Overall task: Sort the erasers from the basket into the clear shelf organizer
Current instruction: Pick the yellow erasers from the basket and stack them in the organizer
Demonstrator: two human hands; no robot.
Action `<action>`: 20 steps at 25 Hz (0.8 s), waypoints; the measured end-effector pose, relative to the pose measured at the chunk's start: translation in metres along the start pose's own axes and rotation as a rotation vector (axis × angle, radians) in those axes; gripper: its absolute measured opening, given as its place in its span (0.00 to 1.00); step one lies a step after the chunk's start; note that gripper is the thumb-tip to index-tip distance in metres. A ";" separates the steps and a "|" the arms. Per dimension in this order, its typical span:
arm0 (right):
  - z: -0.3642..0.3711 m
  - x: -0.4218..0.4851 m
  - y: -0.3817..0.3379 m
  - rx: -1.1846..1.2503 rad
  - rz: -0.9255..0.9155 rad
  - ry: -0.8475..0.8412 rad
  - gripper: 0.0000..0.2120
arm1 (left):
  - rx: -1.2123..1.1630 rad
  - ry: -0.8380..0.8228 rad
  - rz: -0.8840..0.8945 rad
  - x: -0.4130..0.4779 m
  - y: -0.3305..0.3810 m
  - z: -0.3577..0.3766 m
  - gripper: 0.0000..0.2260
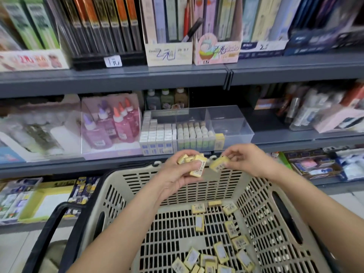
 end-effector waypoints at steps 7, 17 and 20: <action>-0.074 0.058 -0.009 -0.263 -0.072 0.337 0.10 | -0.027 0.122 0.143 0.018 0.037 -0.002 0.12; -0.021 0.117 0.018 -0.530 0.019 -0.090 0.14 | 0.026 0.102 0.101 0.021 0.035 -0.018 0.13; -0.022 0.110 0.012 -0.538 0.010 -0.073 0.15 | 0.015 0.096 0.097 0.025 0.035 -0.013 0.15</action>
Point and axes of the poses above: each hand's wrist, its own x-axis towards the middle knuckle, its own z-axis out of the palm, y = z × x, the point moved 6 cm from there along x, towards the middle knuckle, and after that the axes turned 1 degree about -z, right-handed, at the moved point
